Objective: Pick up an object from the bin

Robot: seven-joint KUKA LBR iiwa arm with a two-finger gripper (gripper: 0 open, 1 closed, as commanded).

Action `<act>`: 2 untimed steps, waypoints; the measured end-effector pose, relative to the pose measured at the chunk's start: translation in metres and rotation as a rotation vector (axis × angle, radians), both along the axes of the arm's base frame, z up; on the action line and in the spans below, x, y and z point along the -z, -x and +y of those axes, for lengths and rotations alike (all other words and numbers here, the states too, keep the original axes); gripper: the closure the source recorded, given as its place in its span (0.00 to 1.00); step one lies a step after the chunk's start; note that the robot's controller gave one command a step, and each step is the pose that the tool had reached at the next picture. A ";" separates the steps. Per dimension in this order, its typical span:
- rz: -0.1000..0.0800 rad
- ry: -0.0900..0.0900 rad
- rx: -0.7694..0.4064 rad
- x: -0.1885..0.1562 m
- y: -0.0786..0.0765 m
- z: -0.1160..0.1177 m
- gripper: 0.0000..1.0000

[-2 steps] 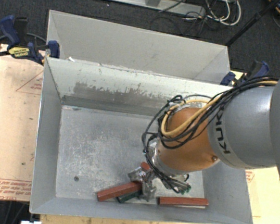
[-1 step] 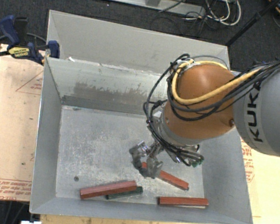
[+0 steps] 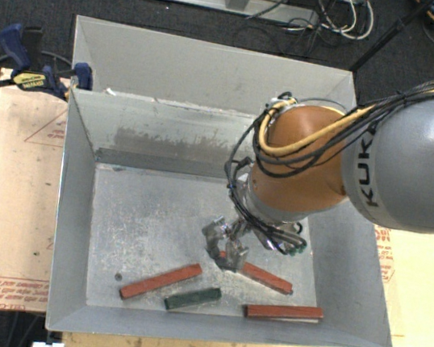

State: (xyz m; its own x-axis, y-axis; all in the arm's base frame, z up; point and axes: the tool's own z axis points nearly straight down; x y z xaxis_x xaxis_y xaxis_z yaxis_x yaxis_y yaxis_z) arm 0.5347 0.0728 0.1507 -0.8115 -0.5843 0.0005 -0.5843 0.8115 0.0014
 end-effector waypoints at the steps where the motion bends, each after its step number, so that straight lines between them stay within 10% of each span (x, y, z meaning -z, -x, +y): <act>1: -0.002 -0.001 -0.002 -0.003 0.000 0.001 0.00; 2: 0.005 0.001 0.080 0.085 0.020 0.015 0.00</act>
Offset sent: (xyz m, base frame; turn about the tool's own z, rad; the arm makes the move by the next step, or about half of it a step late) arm 0.0000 0.0000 0.0000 0.0000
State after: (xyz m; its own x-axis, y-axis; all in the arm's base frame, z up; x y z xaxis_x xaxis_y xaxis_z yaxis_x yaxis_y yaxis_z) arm 0.5148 0.0873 0.0662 -0.8557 -0.5174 0.0054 -0.5174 0.8557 0.0039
